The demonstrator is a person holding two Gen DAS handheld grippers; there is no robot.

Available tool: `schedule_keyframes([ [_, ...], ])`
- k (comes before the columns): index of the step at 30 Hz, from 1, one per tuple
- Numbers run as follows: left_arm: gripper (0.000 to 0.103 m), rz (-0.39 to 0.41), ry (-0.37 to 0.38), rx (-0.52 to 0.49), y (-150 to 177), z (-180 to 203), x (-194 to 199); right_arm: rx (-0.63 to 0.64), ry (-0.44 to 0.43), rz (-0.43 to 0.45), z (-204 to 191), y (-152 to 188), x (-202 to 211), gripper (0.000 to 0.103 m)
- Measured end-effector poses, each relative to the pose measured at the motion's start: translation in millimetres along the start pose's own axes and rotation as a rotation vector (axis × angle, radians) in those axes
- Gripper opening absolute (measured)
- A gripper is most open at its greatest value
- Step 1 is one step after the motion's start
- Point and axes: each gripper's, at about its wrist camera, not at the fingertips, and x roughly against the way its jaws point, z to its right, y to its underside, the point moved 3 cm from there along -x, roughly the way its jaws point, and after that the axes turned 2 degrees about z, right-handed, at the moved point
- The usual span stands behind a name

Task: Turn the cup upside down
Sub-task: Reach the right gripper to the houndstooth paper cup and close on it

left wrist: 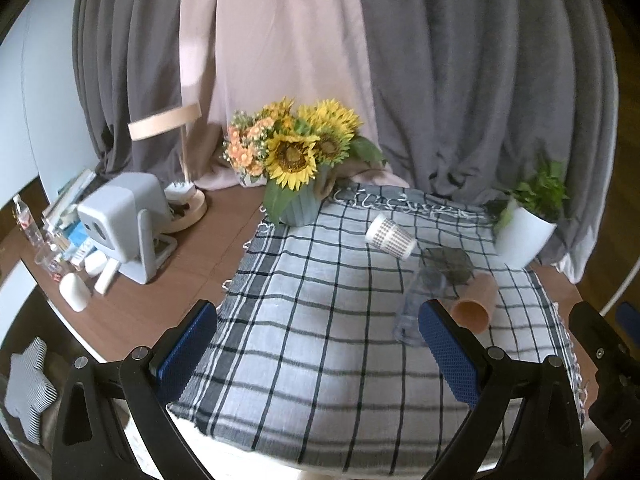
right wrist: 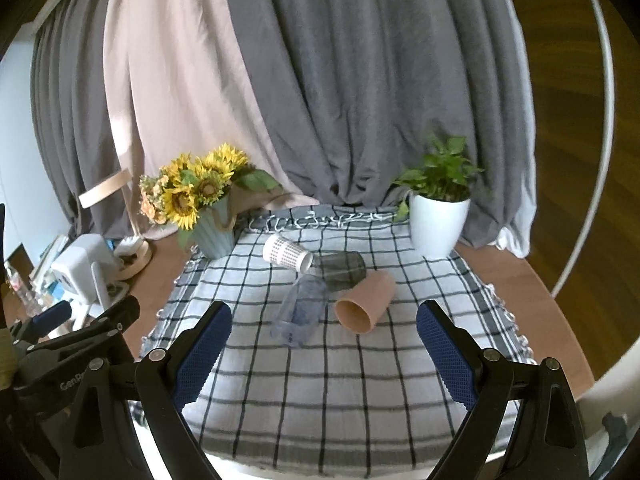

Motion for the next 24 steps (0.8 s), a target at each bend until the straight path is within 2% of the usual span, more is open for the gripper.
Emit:
schedule_keyframes([
  [7,0.103,-0.109,-0.031,0.061,-22.9,-8.9,-81.0,0.066,-0.046,-0.105,-16.8,-29.5,-85.2,0.094],
  [15,0.103,-0.236,-0.079,0.111,-31.8,-10.7,-178.7,0.167,-0.1,-0.299,-33.3,-52.8,-210.5,0.094],
  [20,0.103,-0.313,-0.097,0.161,-26.8,-12.5,-229.8,0.253,-0.124,-0.425,-48.2,-52.9,-274.9,0.094],
  [24,0.102,-0.355,-0.112,0.191,-21.5,-9.5,-262.1,0.373,-0.173,-0.531,-69.0,-49.2,-324.2,0.093],
])
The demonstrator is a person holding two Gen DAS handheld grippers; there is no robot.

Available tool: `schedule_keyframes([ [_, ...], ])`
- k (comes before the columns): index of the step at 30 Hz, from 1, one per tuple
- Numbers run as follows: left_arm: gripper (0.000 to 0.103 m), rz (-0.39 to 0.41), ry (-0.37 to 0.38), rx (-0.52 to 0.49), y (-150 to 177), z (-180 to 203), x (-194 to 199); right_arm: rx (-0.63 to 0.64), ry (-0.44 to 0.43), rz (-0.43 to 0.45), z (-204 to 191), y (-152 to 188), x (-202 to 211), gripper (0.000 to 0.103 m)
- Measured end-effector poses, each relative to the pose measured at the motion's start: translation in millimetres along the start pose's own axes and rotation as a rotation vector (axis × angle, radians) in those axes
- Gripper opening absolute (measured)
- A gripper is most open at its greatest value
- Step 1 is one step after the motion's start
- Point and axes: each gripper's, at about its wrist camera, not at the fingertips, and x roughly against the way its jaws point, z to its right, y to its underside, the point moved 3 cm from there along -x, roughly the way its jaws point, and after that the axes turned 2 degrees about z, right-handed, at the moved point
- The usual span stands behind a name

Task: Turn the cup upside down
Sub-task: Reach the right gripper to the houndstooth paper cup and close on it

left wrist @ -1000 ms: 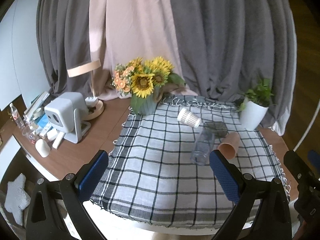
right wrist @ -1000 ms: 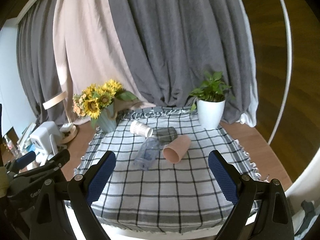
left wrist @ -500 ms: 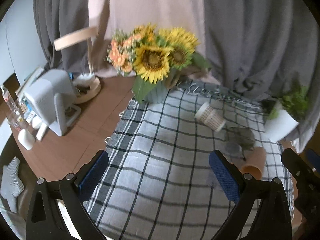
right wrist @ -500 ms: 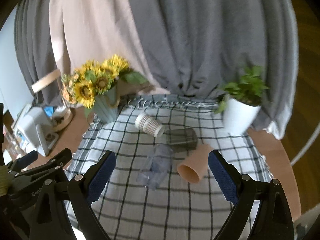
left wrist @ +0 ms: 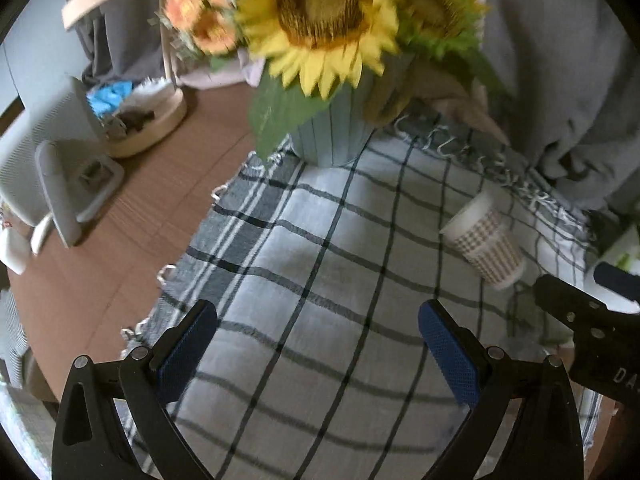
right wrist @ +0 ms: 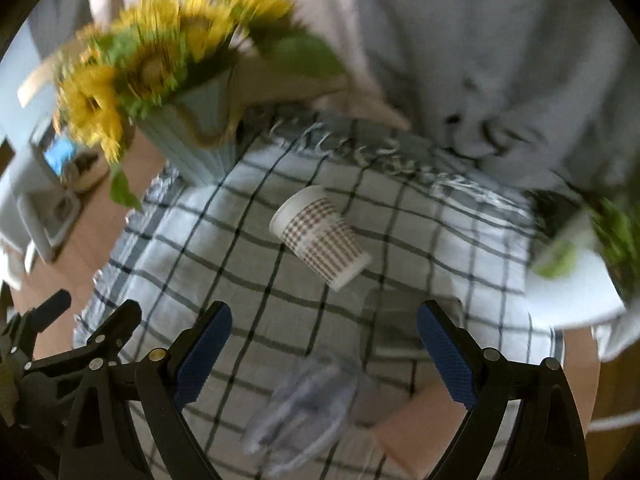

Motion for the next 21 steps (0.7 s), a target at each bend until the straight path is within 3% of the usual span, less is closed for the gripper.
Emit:
schedule_keyframes([
  [9,0.102,-0.12,0.005,0.14,-4.1,2.9,-56.4,0.196,0.002,-0.169,-11.5,-42.8,-71.4,0.093],
  [18,0.102,-0.173,-0.01,0.172,-5.5,5.4,-83.2,0.235,0.016,-0.337,-9.4,-45.9,-133.6,0.091],
  [21,0.102,-0.175,-0.012,0.163,-7.5,5.9,-87.0,0.233,0.03,-0.365,-8.3,-44.1,-145.7,0.084],
])
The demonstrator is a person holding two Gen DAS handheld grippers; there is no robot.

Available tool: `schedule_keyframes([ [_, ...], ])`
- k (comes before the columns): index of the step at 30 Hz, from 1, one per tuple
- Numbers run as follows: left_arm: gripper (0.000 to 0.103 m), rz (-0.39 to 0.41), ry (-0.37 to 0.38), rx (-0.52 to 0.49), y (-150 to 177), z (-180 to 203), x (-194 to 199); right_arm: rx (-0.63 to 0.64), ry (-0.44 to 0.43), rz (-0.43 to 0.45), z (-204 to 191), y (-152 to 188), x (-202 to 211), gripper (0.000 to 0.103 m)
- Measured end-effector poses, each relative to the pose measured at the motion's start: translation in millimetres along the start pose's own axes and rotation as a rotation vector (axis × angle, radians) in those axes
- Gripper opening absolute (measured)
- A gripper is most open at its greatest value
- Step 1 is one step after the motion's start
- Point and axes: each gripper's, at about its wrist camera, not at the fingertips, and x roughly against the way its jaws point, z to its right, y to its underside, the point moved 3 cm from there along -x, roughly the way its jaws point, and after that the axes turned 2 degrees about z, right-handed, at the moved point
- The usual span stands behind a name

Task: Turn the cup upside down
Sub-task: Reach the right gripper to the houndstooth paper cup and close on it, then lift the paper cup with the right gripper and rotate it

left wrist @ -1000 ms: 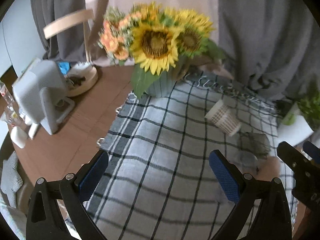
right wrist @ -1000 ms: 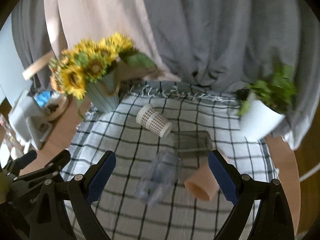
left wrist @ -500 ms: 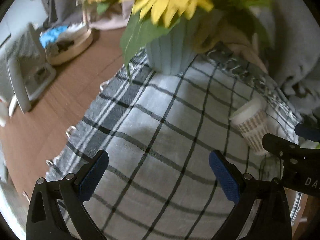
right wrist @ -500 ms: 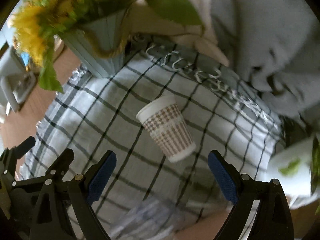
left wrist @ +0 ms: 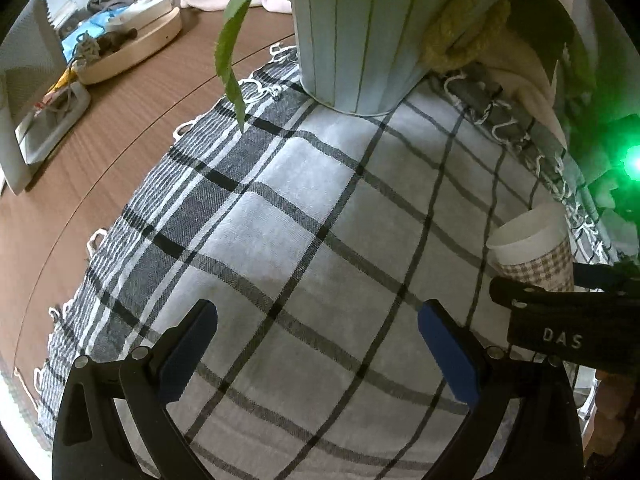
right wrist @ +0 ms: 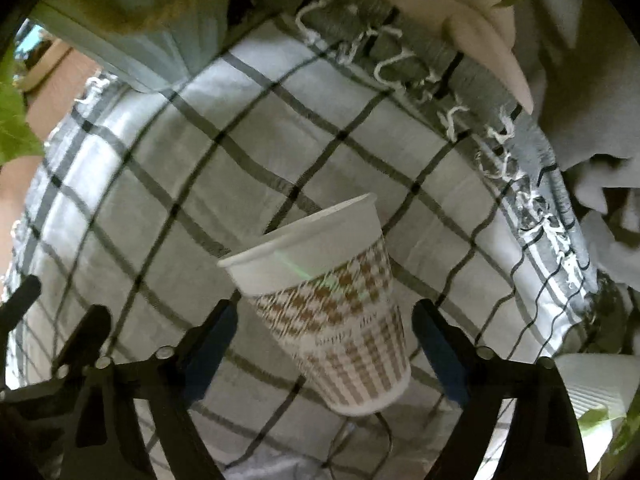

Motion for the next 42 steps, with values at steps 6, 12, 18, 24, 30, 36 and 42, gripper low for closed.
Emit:
schedule_keyframes([
  [6,0.102,0.01,-0.017,-0.027,-1.7,-0.2,2.4,-0.035,-0.009,-0.011,8.2,2.5,4.4,0.066],
  [12,0.102,0.044,0.003,-0.064,0.6,-0.4,24.4,-0.053,0.0,0.052,11.3,13.8,44.0,0.066],
  [18,0.102,0.124,0.032,-0.143,9.4,-8.8,73.3,-0.138,-0.039,0.161,15.9,49.4,103.6,0.066],
  [24,0.102,0.23,0.051,-0.262,28.9,-13.3,126.6,-0.317,-0.058,0.303,1.5,103.0,149.5,0.066],
  [30,0.102,0.261,0.069,-0.34,66.3,-24.6,160.4,-0.535,-0.124,0.351,-8.4,187.3,163.6,0.066],
  [36,0.102,0.253,0.059,-0.389,110.6,-34.5,174.8,-0.677,-0.214,0.336,-24.3,250.5,152.0,0.066],
  [42,0.102,0.218,0.048,-0.46,151.8,-37.5,171.7,-0.782,-0.265,0.309,-41.1,297.6,133.3,0.066],
])
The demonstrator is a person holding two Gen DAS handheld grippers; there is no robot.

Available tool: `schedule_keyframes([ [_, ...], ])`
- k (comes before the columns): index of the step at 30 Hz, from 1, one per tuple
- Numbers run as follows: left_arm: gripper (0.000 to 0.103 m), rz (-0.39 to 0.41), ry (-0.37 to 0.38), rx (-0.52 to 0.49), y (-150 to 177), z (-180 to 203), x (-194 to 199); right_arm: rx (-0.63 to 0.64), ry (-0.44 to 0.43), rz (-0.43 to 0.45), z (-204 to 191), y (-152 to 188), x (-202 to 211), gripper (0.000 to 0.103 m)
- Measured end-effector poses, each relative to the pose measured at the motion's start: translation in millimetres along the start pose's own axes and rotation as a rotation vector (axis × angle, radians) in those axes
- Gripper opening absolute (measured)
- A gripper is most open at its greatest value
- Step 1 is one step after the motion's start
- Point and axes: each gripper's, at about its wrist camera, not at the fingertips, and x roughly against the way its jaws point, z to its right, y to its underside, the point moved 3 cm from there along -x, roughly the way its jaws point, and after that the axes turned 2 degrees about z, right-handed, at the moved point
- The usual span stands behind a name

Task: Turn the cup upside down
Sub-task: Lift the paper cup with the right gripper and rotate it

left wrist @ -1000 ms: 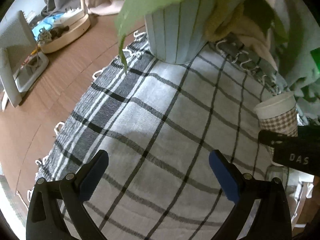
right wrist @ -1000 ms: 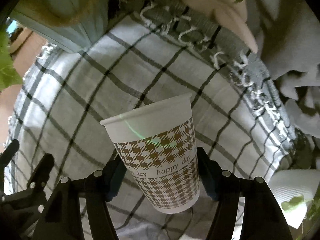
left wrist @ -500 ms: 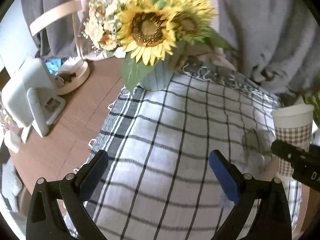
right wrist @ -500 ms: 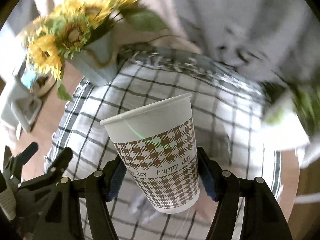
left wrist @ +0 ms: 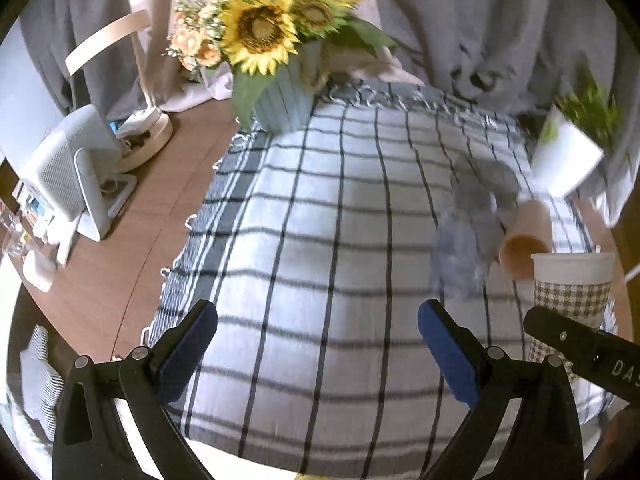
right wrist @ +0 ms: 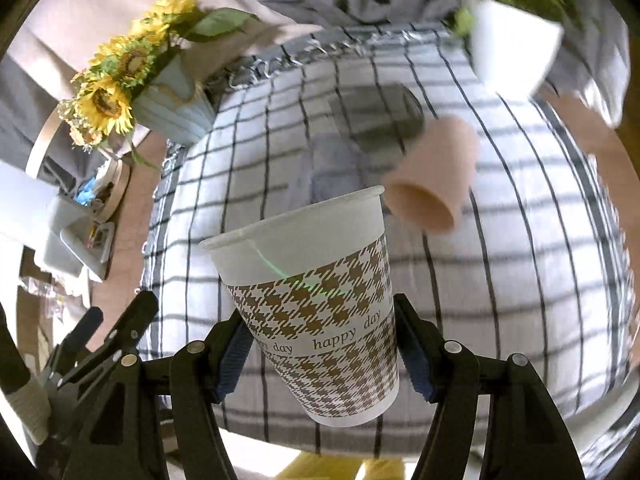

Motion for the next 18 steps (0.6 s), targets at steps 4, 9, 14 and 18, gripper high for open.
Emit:
schedule_keyframes([
  [4,0.102,-0.035,0.01,-0.033,16.5,8.5,-5.7,-0.046,0.009,-0.025,10.2,19.3,-8.3,0.066],
  [9,0.102,-0.072,0.003,-0.066,31.3,12.0,-18.5,-0.098,0.031,-0.053,25.1,33.9,-22.2,0.066],
  [14,0.102,-0.118,-0.005,-0.071,39.2,11.2,-34.8,-0.149,0.042,-0.098,37.4,40.4,-44.3,0.066],
  [18,0.102,-0.14,-0.004,-0.078,42.0,13.2,-42.5,-0.177,0.061,-0.134,45.9,45.7,-55.5,0.066],
])
